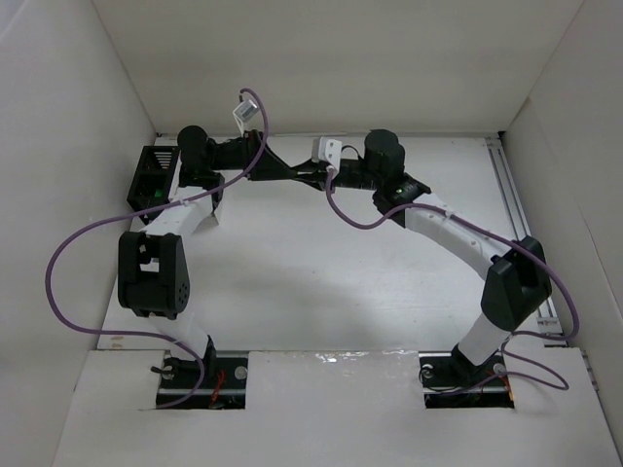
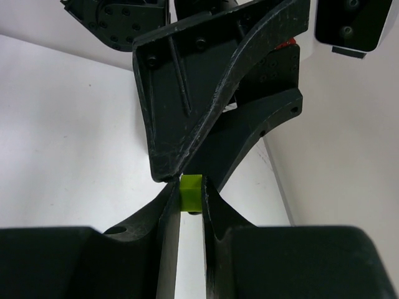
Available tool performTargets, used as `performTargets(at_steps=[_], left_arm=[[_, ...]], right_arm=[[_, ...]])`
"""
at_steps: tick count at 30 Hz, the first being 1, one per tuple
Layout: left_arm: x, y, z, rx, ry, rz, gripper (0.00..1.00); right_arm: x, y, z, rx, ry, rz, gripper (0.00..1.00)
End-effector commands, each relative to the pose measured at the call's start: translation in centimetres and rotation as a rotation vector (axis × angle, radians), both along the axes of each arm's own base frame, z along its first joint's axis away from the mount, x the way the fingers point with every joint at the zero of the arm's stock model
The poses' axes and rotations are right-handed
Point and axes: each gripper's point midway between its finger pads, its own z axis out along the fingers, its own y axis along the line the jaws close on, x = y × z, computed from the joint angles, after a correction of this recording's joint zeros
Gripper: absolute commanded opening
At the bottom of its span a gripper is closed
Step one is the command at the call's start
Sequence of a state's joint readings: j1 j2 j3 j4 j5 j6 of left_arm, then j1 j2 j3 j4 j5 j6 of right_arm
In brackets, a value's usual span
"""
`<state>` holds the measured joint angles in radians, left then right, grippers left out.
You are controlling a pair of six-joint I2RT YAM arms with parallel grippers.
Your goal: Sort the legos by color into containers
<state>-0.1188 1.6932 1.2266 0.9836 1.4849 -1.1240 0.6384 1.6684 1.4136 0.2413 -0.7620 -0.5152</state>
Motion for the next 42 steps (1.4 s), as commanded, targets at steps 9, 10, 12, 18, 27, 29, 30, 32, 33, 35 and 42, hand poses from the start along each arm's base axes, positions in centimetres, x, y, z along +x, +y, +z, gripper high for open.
performTargets(at_steps=[9,10,12,18,27,29,30,32,33,35,42], left_arm=[[-1.0,0.1,1.3,0.006,-0.094,-0.041,0.21],[-1.0,0.1,1.3,0.006,-0.094,-0.041,0.19],[-1.0,0.1,1.3,0.006,-0.094,-0.041,0.14],[-1.0,0.1,1.3,0.006,-0.094,-0.041,0.03],[-0.9,0.0,1.1,0.003,-0.094,-0.033,0.0],[-1.0,0.0,1.2,0.002,-0.105,-0.033,0.0],[-1.0,0.4,1.2,0.002,-0.103,-0.024,0.0],[-0.9,0.3,1.2,-0.002,-0.103,-0.015,0.0],[-1.1,0.4,1.2,-0.001,-0.101,-0.015,0.0],[-1.2,0.7,1.4,-0.002,-0.113,-0.006,0.0],[-0.6,3.5,1.1,-0.008,-0.114,0.127,0.0]], right_arm=[[-1.3,0.0,2.6,0.059,-0.072,0.025,0.06],[-1.3,0.0,2.6,0.058,-0.071,0.025,0.06],[-1.3,0.0,2.6,0.058,-0.071,0.025,0.06],[-1.3,0.0,2.2,0.053,-0.064,0.025,0.22],[-1.1,-0.4,3.0,0.086,-0.066,-0.014,0.6],[-1.2,-0.6,3.3,0.102,-0.056,-0.025,0.64],[-1.0,-0.7,2.9,0.098,-0.048,-0.038,0.66],[-0.5,-1.1,3.0,0.113,-0.043,-0.059,0.69],[-0.7,-1.2,3.5,0.12,-0.042,-0.058,0.72],[0.1,-2.0,3.1,0.125,-0.029,-0.103,0.73],[2.0,-5.6,2.4,0.127,0.012,-0.212,0.79]])
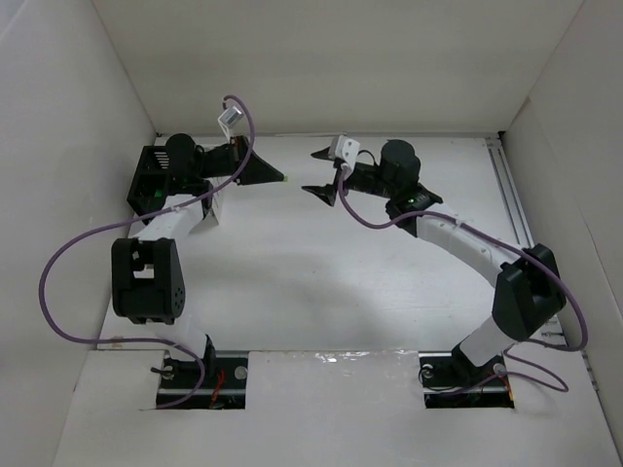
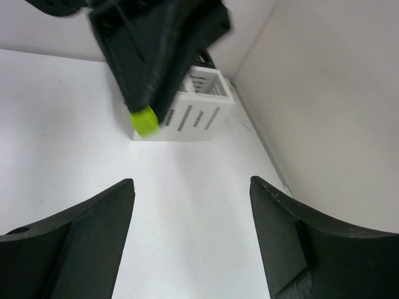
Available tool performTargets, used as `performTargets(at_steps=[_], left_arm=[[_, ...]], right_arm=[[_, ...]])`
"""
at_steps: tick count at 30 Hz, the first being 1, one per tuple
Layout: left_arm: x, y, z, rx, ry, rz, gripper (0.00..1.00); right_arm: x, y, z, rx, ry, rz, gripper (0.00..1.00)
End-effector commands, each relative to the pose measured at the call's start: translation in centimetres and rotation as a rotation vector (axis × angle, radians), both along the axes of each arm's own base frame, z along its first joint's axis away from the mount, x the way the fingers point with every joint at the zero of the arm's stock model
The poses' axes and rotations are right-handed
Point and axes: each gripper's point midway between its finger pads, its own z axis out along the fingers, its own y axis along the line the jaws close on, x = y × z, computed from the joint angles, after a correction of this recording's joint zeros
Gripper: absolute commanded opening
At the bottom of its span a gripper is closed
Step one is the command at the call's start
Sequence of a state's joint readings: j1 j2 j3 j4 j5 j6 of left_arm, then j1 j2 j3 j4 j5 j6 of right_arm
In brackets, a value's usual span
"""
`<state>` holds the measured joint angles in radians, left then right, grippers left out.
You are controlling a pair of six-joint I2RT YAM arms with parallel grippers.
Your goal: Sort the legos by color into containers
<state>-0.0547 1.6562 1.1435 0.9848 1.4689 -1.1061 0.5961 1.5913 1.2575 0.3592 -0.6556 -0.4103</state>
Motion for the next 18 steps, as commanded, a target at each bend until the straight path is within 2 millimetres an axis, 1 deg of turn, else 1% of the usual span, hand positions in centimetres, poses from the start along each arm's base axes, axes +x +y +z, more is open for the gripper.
performTargets(at_steps=[1,2,3,4,5,6,7,8,9,10,11,12,13,14,15,16,17,18], left_arm=[[-0.8,1.7,2.1,0.001,-0.13,0.076,0.0],[-0.4,2.6,1.4,0.022,-0.118,0.108,0.0],[0.0,3.1,0.9,0.035,-0.108,0.137,0.0],[0.6,3.7,1.3,0.049,-0.133,0.168,0.0],[1.2,4.2,1.0,0.07,-0.14,0.197,0.0],[1.6,5.3,-0.2,0.112,-0.023,0.268,0.0],[2.3,5.7,-0.9,0.177,-0.156,0.292,0.0],[3.2,6.7,0.0,0.221,-0.212,0.339,0.0],[3.1,7.4,-1.2,0.276,-0.158,0.372,0.0],[3.9,8.2,-1.4,0.342,-0.19,0.435,0.0],[4.5,9.2,-1.8,0.393,-0.232,0.47,0.0],[4.8,10.2,-1.9,0.426,-0.232,0.518,0.0],[5.3,11.4,-2.2,0.471,-0.214,0.583,0.0],[5.6,12.2,-2.6,0.499,-0.214,0.613,0.0],[5.9,13.2,-3.1,0.539,-0.221,0.644,0.0],[5.8,14.2,-3.6,0.58,-0.206,0.677,0.0],[6.3,15.5,-4.7,0.648,-0.19,0.732,0.0],[6.5,16.8,-5.1,0.684,-0.169,0.778,0.0]], right_arm=[[0.8,-3.0,3.3,0.07,-0.059,-0.087,0.8],[0.8,-3.0,2.8,0.064,-0.05,-0.087,0.8],[1.0,-3.7,2.6,0.058,-0.042,-0.102,0.8],[1.6,-4.4,2.1,0.049,-0.041,-0.126,0.8],[1.4,-4.5,2.3,0.048,-0.04,-0.126,0.8],[1.7,-4.9,2.1,0.043,-0.032,-0.137,0.8],[1.7,-4.9,1.6,0.038,-0.025,-0.137,0.8],[2.0,-5.3,1.4,0.032,-0.016,-0.146,0.8],[2.0,-5.3,1.4,0.032,-0.016,-0.146,0.8],[2.0,-5.3,1.4,0.032,-0.016,-0.146,0.8],[1.9,-5.3,1.2,0.027,-0.008,-0.146,0.81],[1.9,-5.3,1.2,0.027,-0.008,-0.146,0.81],[2.0,-5.3,1.6,0.032,-0.016,-0.146,0.81],[2.0,-5.3,1.6,0.032,-0.016,-0.146,0.81],[2.1,-5.2,1.0,0.022,0.0,-0.146,0.81],[2.1,-5.2,1.0,0.022,0.0,-0.146,0.81],[2.1,-5.2,1.0,0.022,0.0,-0.146,0.81],[2.1,-5.2,1.0,0.022,0.0,-0.146,0.81]])
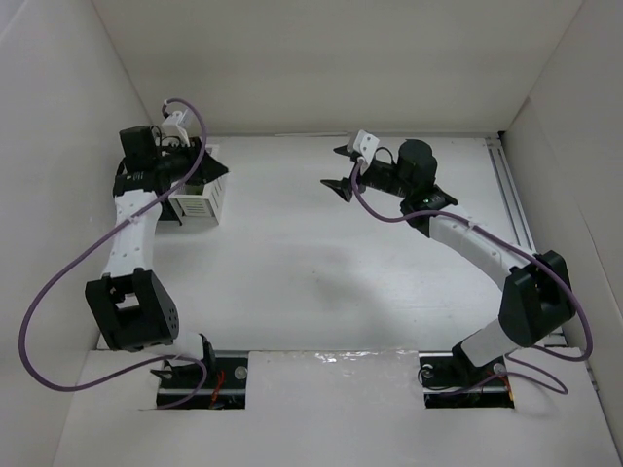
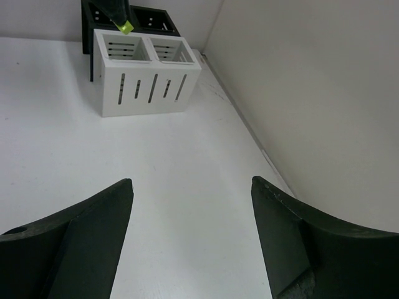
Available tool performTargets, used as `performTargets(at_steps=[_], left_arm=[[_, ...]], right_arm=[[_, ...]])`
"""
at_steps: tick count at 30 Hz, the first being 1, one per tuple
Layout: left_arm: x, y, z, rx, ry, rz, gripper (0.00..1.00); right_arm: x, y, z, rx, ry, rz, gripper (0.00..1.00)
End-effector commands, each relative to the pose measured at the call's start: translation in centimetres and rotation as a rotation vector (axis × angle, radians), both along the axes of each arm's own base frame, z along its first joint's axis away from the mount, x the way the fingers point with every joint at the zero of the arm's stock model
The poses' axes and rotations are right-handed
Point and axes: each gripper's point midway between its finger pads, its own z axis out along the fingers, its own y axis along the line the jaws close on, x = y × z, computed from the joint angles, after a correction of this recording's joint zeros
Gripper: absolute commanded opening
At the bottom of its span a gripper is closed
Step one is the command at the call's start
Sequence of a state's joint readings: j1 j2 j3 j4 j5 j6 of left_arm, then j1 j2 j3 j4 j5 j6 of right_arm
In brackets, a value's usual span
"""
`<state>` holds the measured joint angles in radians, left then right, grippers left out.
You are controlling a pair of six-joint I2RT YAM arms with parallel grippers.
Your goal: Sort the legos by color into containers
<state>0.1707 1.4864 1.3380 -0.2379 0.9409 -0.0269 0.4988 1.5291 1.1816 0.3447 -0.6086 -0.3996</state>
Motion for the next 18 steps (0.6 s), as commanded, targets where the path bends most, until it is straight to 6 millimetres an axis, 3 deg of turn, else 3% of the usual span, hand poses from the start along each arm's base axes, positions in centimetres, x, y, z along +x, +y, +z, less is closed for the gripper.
performTargets(at_steps=[1,2,6,7,10,18], left_arm=[[0.3,5.1,-1.4,0.229,0.004,0.186,0.0],[0.7,6.9,-2.0,0.26,0.025,0.252,0.0],[1.5,9.5,-3.8,0.329,0.069,0.347,0.0],[2.0,9.9,-3.1,0.34,0.056,0.363,0.0],[2.7,11.1,-4.5,0.372,0.101,0.405,0.0],[4.7,13.3,-5.2,0.399,0.134,0.496,0.04]], right_arm=[[-0.2,-0.2,1.4,0.021,-0.021,-0.003,0.81],[-0.2,-0.2,1.4,0.021,-0.021,-0.003,0.81],[0.1,0.0,1.5,0.019,-0.018,-0.003,0.81],[0.1,0.0,1.3,0.013,-0.007,-0.003,0.81],[0.1,0.2,1.2,0.012,-0.006,0.008,0.82],[0.1,0.1,0.8,0.004,0.01,0.008,0.82]])
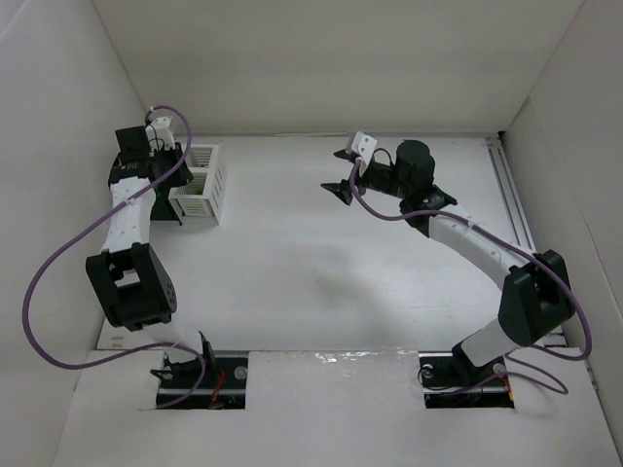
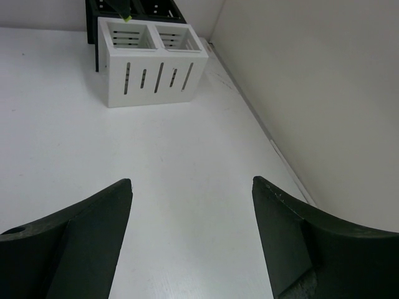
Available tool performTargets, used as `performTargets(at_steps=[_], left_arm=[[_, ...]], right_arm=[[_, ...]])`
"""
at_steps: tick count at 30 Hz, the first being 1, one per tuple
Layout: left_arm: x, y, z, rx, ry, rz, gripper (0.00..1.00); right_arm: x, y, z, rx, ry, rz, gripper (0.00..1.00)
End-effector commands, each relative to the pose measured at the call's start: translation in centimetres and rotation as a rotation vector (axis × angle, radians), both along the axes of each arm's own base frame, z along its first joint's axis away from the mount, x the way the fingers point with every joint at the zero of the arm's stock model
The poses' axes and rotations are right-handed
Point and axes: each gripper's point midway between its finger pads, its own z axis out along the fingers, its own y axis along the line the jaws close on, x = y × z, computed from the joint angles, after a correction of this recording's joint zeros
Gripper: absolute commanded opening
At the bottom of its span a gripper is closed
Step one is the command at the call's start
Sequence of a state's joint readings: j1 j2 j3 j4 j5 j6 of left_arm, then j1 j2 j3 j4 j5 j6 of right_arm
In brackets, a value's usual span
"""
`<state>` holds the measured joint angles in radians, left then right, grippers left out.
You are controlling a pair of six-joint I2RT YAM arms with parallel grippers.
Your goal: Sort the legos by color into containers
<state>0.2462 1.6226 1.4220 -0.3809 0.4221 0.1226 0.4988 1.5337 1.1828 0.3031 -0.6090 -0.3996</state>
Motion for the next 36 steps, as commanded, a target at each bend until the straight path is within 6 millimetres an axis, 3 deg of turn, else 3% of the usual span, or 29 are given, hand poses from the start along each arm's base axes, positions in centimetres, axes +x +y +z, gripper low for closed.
performTargets(at_steps=[1,5,9,11,15,19,21,22,24,25,26,28,29,31,32,33,36], left_arm=[[1.2,1.7,2.4,0.053,-0.061,0.065,0.04],[1.6,2.1,1.7,0.058,-0.044,0.075,0.1],[2.4,2.0,2.3,0.068,-0.059,0.075,0.18],[2.6,1.7,2.1,0.071,-0.049,0.071,0.29],[2.9,1.6,2.0,0.078,-0.046,0.071,0.38],[3.0,0.9,2.0,0.065,-0.047,0.061,0.41],[3.0,0.2,3.8,0.047,-0.102,0.026,0.41],[2.9,-0.4,6.1,0.043,-0.17,0.002,0.41],[2.2,-2.6,7.7,-0.025,-0.231,-0.095,0.45],[1.7,-4.9,9.6,-0.035,-0.282,-0.159,0.47],[1.4,-6.5,9.8,-0.041,-0.296,-0.218,0.49],[0.7,-9.4,9.7,-0.021,-0.276,-0.297,0.49],[0.2,-12.2,8.8,-0.015,-0.25,-0.374,0.49],[-0.5,-14.5,7.6,-0.022,-0.22,-0.423,0.52],[-1.3,-16.4,7.5,-0.034,-0.219,-0.472,0.71],[-1.6,-17.1,7.1,-0.028,-0.215,-0.496,0.82],[-1.6,-18.3,5.7,-0.032,-0.201,-0.513,1.0]], right_arm=[[0.2,0.2,1.9,0.025,-0.029,0.007,0.82],[0.3,0.1,1.7,0.021,-0.021,-0.004,0.84],[0.7,-0.2,1.0,0.012,-0.005,-0.013,0.84],[0.9,-0.3,1.5,0.016,-0.013,-0.022,0.84],[1.1,-0.2,1.5,0.016,-0.013,-0.022,0.84],[1.4,-0.5,1.5,0.016,-0.013,-0.031,0.84],[1.7,-0.9,1.4,0.025,0.004,-0.05,0.84],[1.7,-0.9,1.4,0.033,0.02,-0.051,0.84],[3.2,-2.7,2.1,0.083,0.063,-0.128,0.84],[3.8,-3.3,1.9,0.144,0.148,-0.161,0.85],[4.4,-4.1,2.5,0.185,0.164,-0.187,0.85],[5.5,-6.2,2.0,0.23,0.237,-0.24,0.85],[5.7,-6.7,1.7,0.225,0.25,-0.255,0.85],[6.4,-8.2,0.3,0.218,0.3,-0.311,0.85],[6.4,-8.8,-0.3,0.217,0.338,-0.328,0.86],[6.3,-9.4,-1.5,0.203,0.407,-0.351,0.86],[6.9,-11.8,-2.8,0.183,0.494,-0.409,0.86]])
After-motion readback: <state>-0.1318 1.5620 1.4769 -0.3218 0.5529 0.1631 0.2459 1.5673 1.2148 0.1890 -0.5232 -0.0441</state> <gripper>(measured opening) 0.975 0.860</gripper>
